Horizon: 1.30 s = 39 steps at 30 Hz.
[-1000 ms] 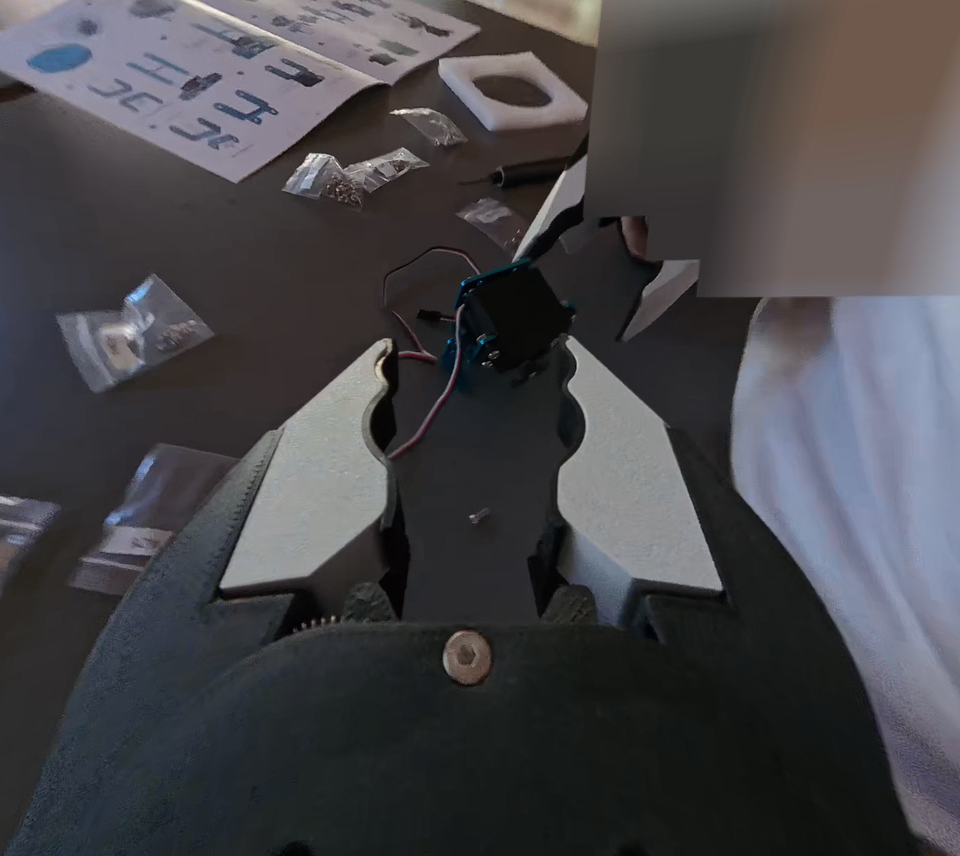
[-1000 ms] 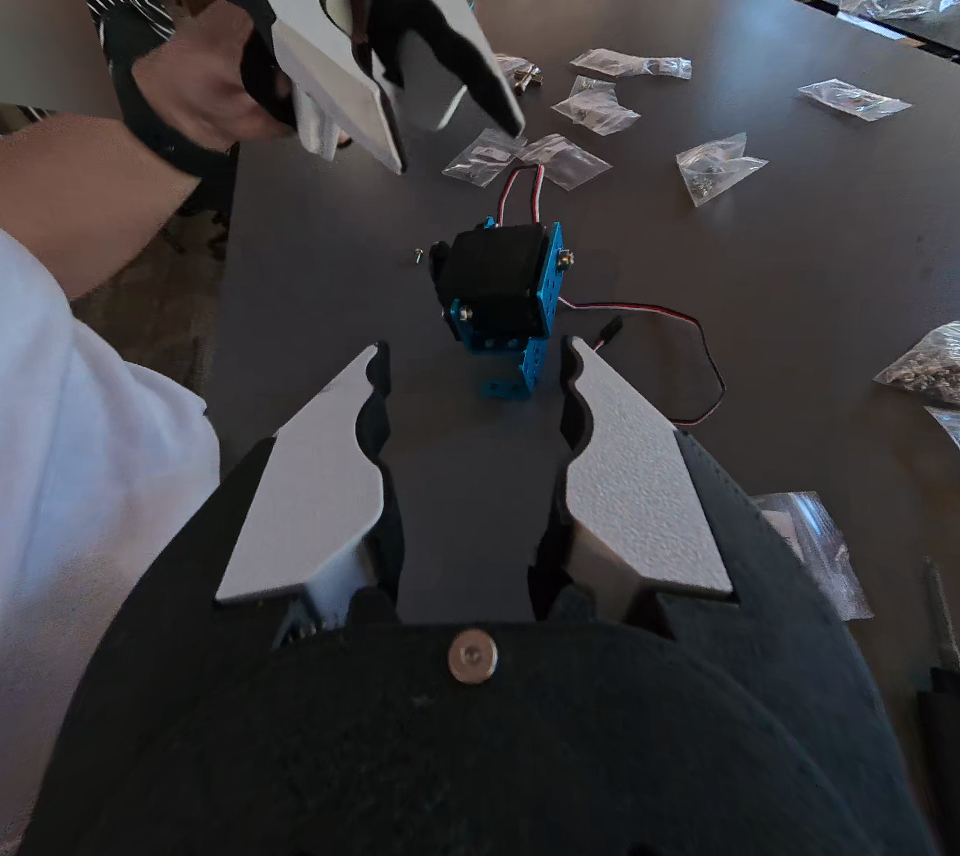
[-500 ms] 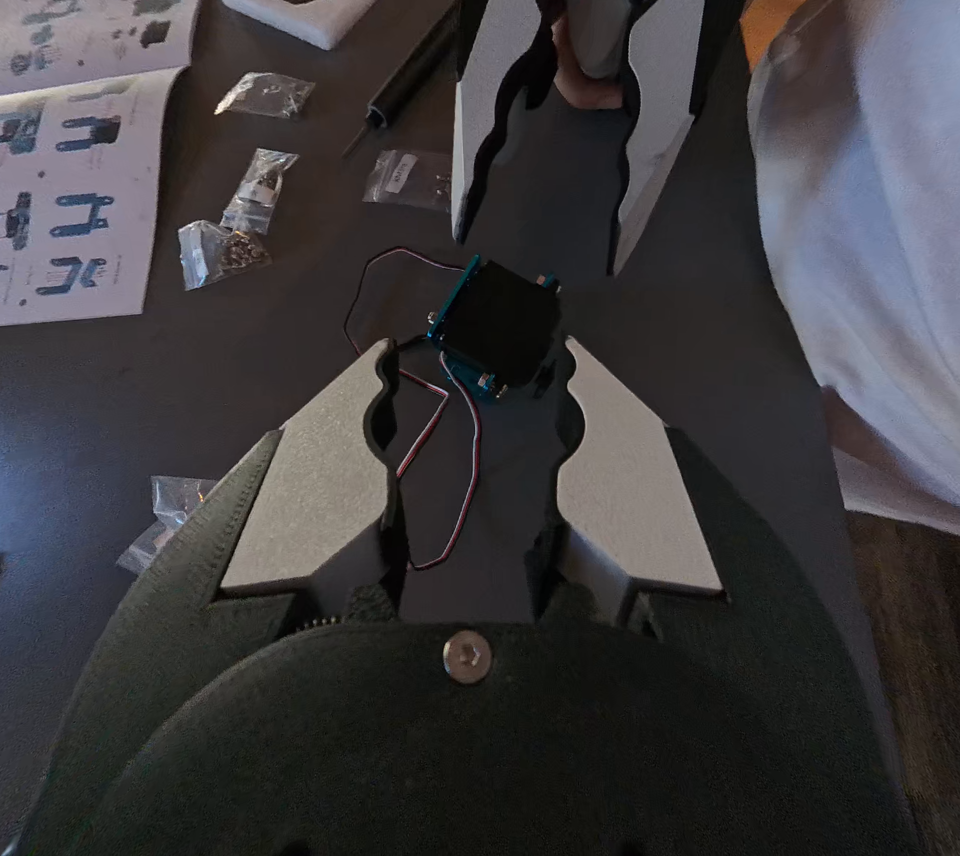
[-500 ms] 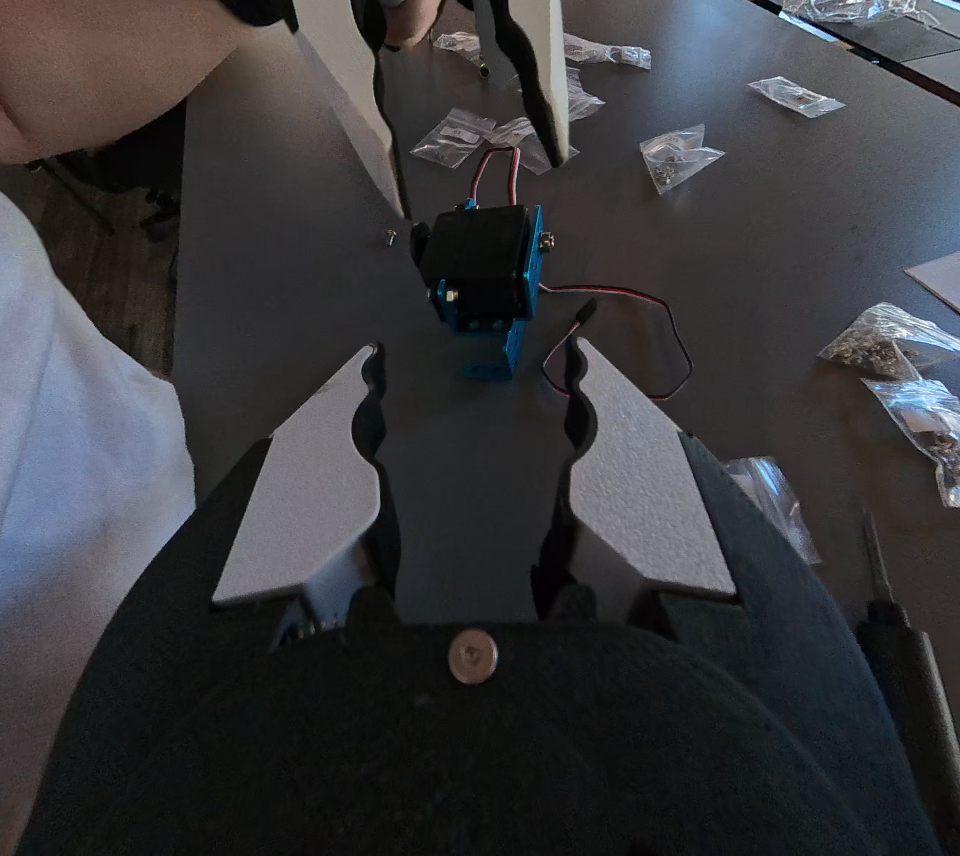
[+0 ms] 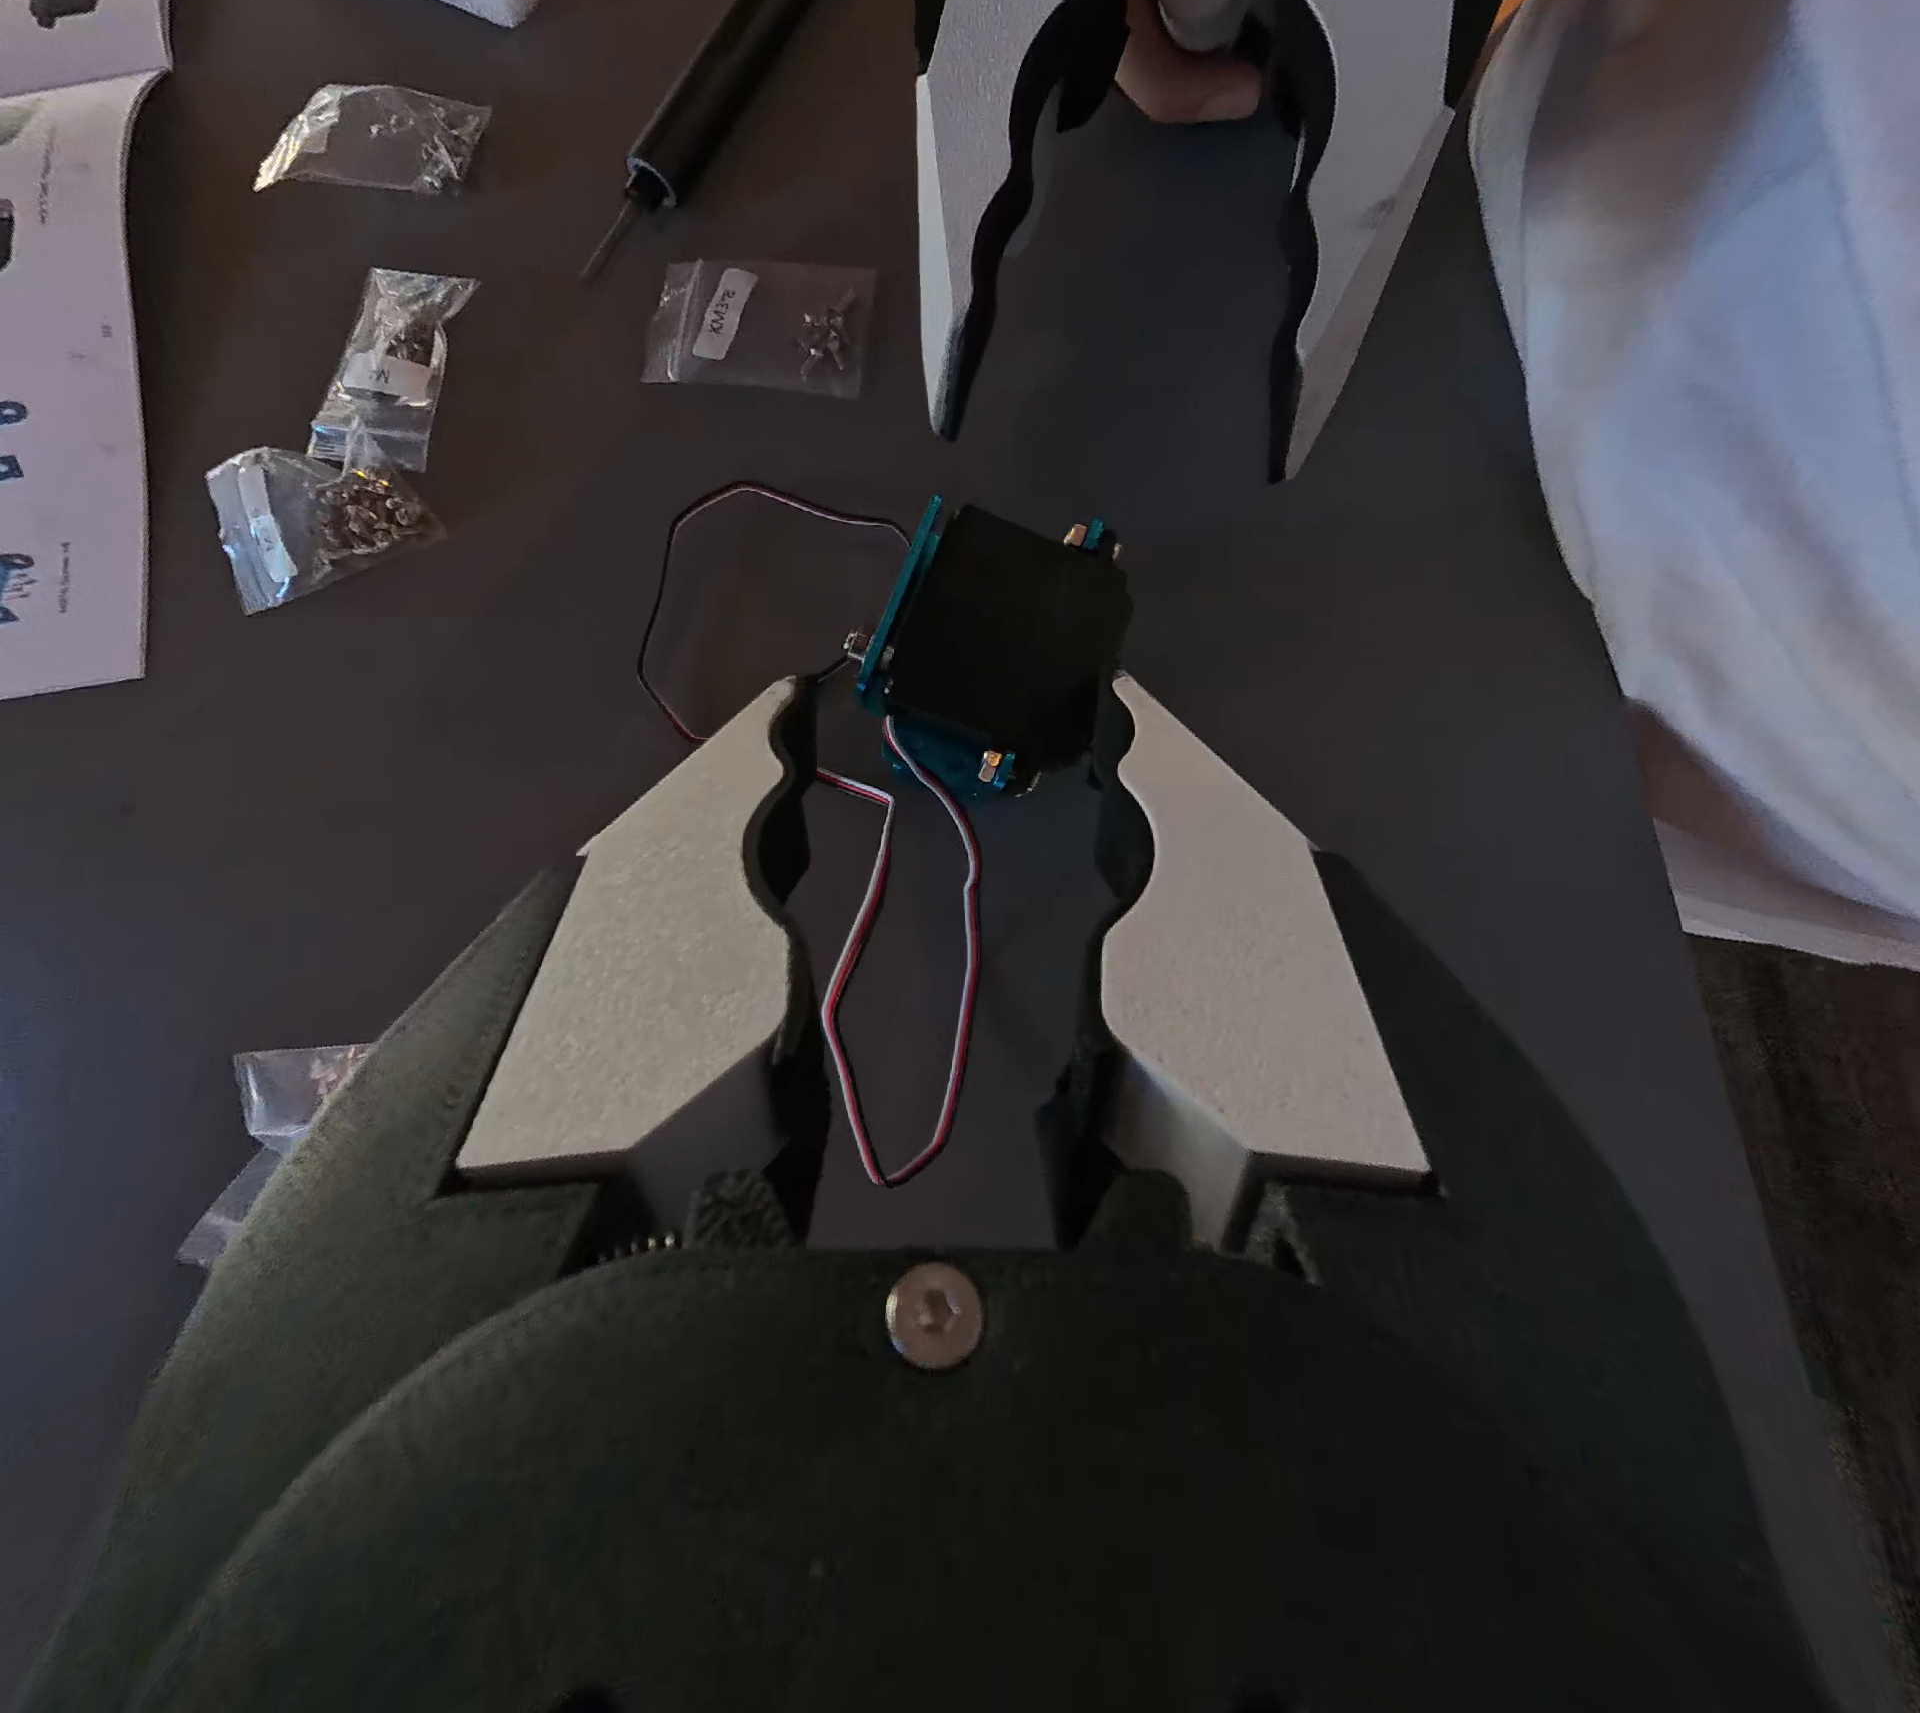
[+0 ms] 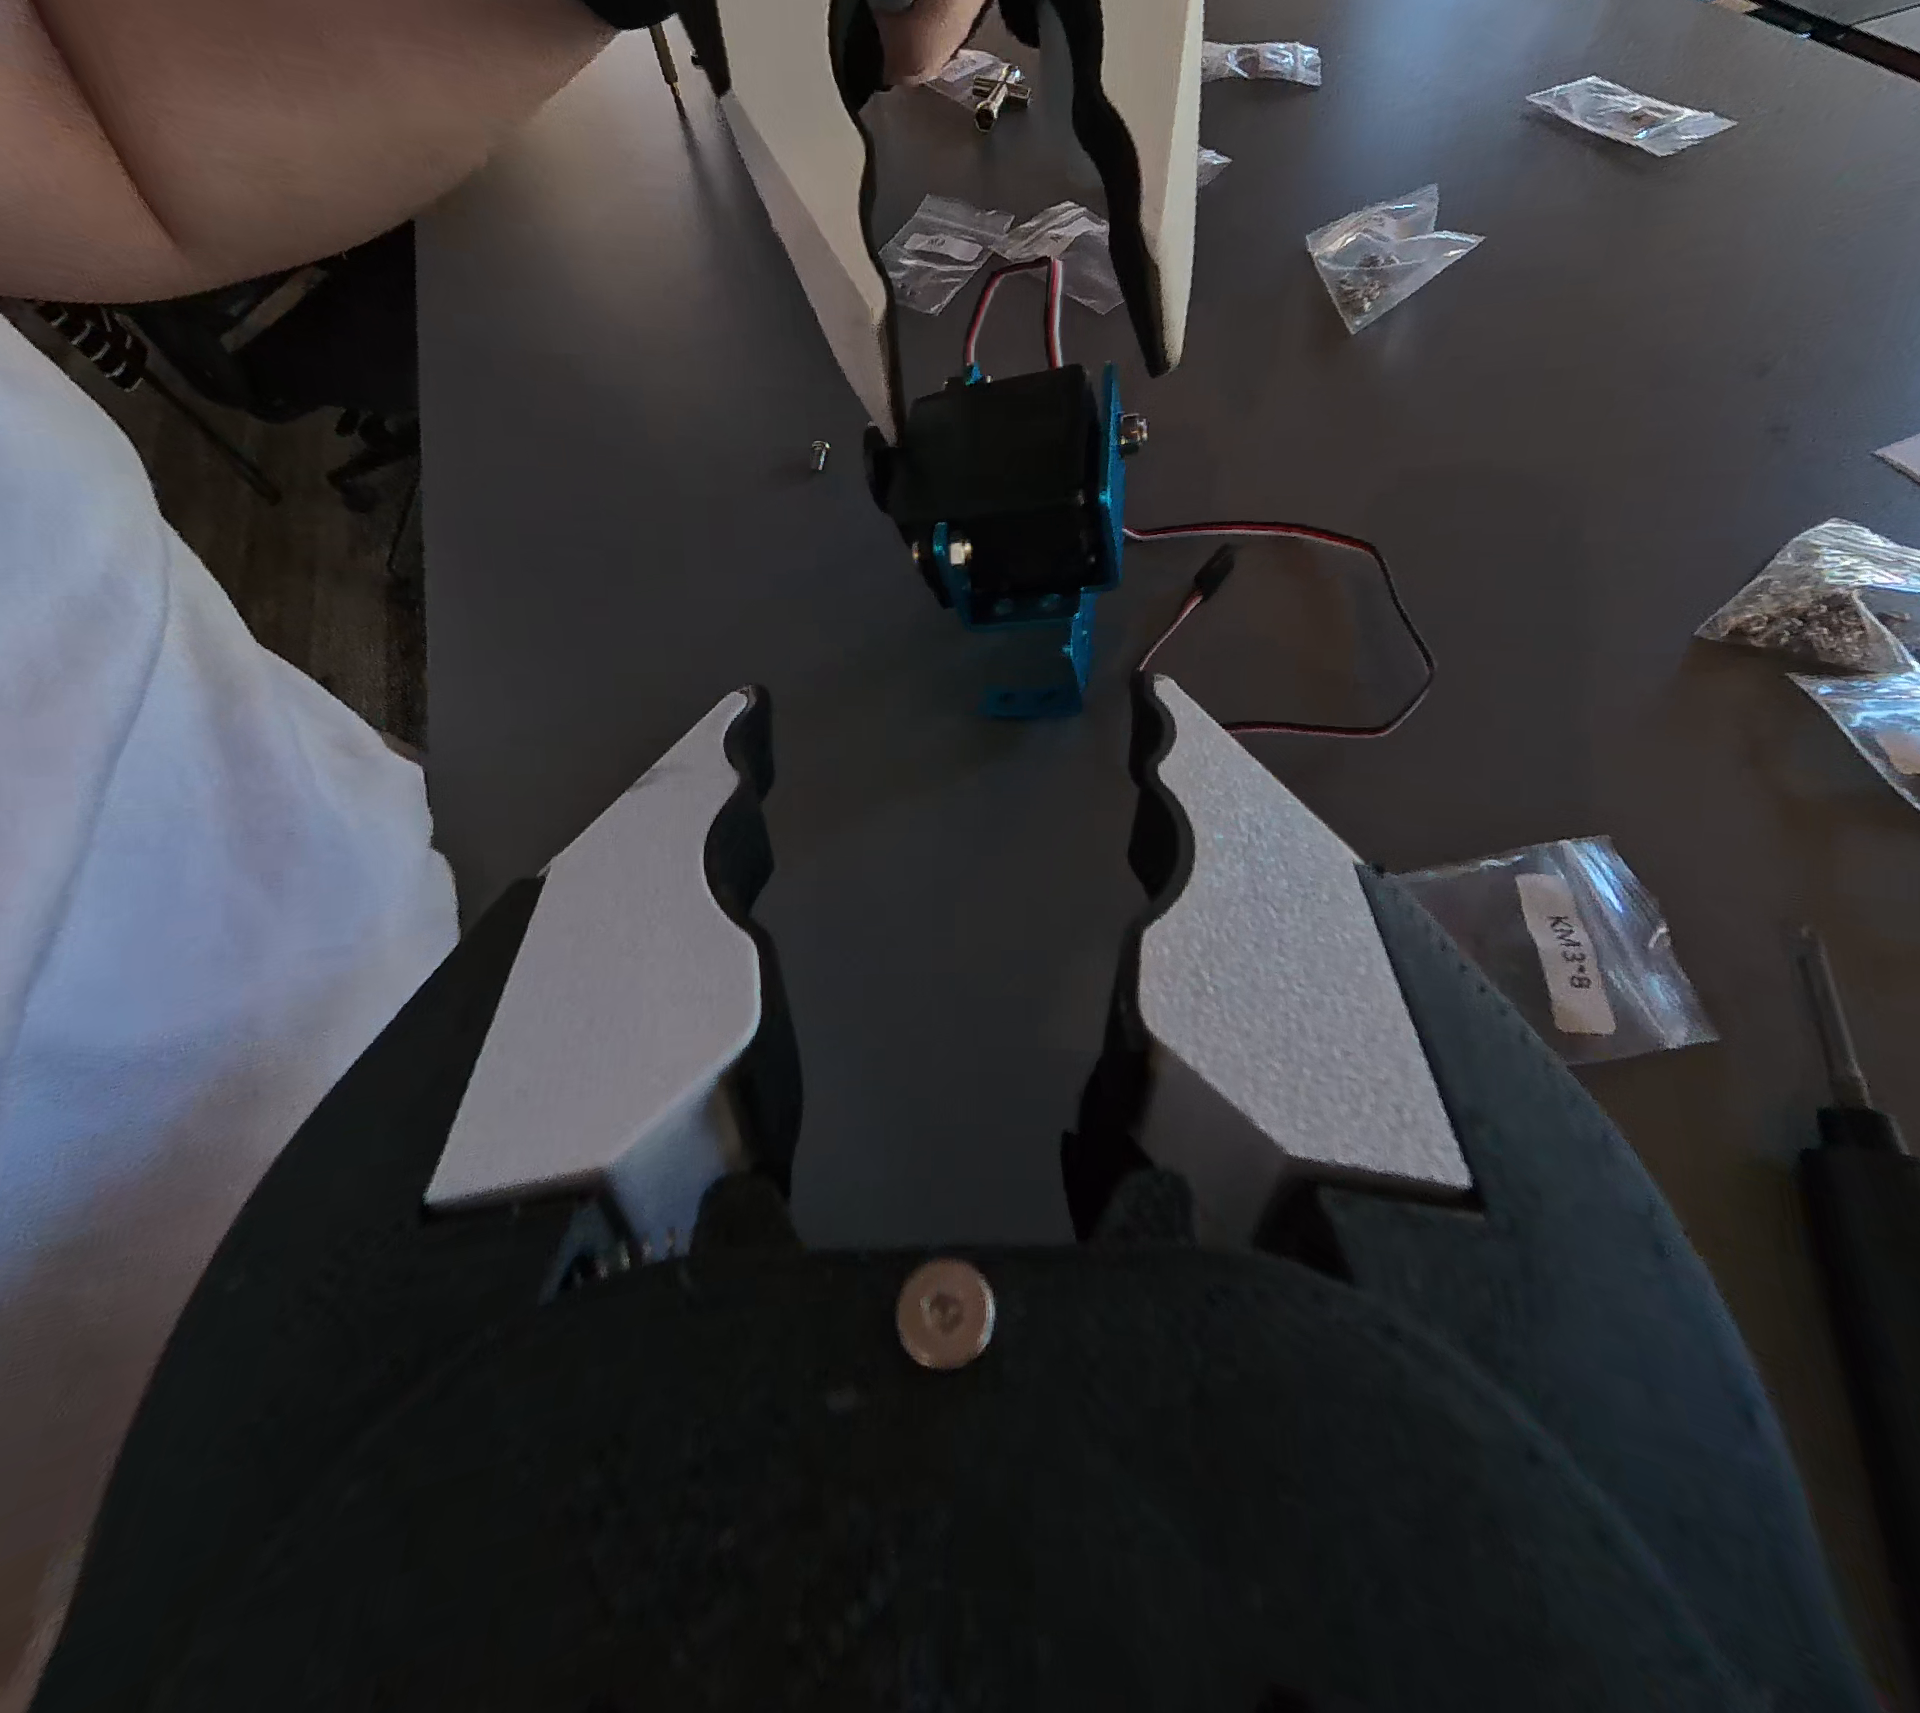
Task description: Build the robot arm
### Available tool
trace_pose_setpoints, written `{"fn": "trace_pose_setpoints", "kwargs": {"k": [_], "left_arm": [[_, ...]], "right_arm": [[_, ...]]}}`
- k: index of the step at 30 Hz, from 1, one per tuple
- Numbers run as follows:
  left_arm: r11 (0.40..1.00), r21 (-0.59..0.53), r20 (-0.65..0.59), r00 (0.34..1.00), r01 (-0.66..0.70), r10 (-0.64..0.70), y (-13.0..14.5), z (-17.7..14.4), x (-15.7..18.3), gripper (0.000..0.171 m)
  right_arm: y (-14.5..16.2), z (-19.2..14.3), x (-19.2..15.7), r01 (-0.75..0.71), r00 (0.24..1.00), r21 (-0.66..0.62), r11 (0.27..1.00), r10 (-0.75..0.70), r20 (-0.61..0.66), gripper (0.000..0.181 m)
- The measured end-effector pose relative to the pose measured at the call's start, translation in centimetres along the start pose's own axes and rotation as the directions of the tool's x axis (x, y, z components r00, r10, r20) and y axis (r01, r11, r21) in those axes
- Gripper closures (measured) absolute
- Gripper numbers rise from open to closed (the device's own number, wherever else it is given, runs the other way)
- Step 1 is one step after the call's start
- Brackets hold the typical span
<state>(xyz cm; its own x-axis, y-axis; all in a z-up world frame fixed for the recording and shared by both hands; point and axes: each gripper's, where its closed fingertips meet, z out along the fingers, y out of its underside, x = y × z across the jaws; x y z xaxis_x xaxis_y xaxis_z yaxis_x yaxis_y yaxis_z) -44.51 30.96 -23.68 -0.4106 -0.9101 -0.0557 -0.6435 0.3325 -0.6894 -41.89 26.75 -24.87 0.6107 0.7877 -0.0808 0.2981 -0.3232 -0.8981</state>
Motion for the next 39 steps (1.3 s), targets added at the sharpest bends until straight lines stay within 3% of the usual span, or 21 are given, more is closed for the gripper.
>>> {"fn": "trace_pose_setpoints", "kwargs": {"k": [2, 8, 12, 18, 21, 24, 28, 30, 35, 39], "left_arm": [[1.0, -0.003, -0.008, 1.0, 0.016, -0.016, 0.0, 0.1, 0.2, 0.125], [0.996, 0.009, 0.061, 0.995, 0.083, -0.084, -0.5, 0.5, 0.4, 0.125], [0.981, 0.034, 0.125, 0.973, 0.189, -0.192, -1.4, 1.2, 0.6, 0.128], [0.917, 0.156, 0.244, 0.886, 0.366, -0.395, -2.3, 0.8, 1.3, 0.115], [0.873, 0.231, 0.304, 0.821, 0.429, -0.484, -1.7, -1.1, 2.2, 0.117], [0.864, 0.217, 0.365, 0.783, 0.455, -0.504, -0.1, -2.5, 3.5, 0.125], [0.873, 0.181, 0.376, 0.788, 0.453, -0.487, 1.6, -2.9, 4.2, 0.133], [0.894, 0.171, 0.351, 0.823, 0.413, -0.447, 1.6, -2.7, 4.0, 0.137], [0.978, 0.071, 0.325, 0.922, 0.198, -0.211, 1.7, -1.8, 2.5, 0.141], [0.991, 0.113, 0.203, 0.974, 0.077, -0.099, 1.2, -1.0, 2.5, 0.144]], "right_arm": [[0.0, -0.1, -0.1, -0.007, 1.0, 0.002, 1.0, 0.007, 0.006, 0.111], [0.1, -0.5, -0.3, 0.005, 1.0, -0.007, 1.0, -0.005, 0.024, 0.111], [0.4, -1.0, -0.2, 0.006, 0.999, -0.016, 1.0, -0.005, 0.048, 0.111], [0.7, -2.6, -0.2, 0.017, 0.993, 0.012, 1.0, -0.018, 0.117, 0.113], [0.8, -3.5, -0.5, 0.036, 0.989, 0.018, 0.999, -0.038, 0.145, 0.114], [0.8, -4.1, -0.9, 0.04, 0.983, 0.06, 0.997, -0.05, 0.175, 0.119], [1.1, -4.2, -0.9, 0.046, 0.987, 0.055, 0.997, -0.054, 0.151, 0.127], [0.8, -4.2, -1.0, 0.051, 0.991, 0.057, 0.997, -0.058, 0.117, 0.13], [0.3, -2.9, 0.0, 0.134, 0.99, 0.029, 0.991, -0.132, -0.055, 0.138], [0.1, -1.5, 0.1, 0.06, 0.981, 0.022, 0.998, -0.055, -0.184, 0.137]]}}
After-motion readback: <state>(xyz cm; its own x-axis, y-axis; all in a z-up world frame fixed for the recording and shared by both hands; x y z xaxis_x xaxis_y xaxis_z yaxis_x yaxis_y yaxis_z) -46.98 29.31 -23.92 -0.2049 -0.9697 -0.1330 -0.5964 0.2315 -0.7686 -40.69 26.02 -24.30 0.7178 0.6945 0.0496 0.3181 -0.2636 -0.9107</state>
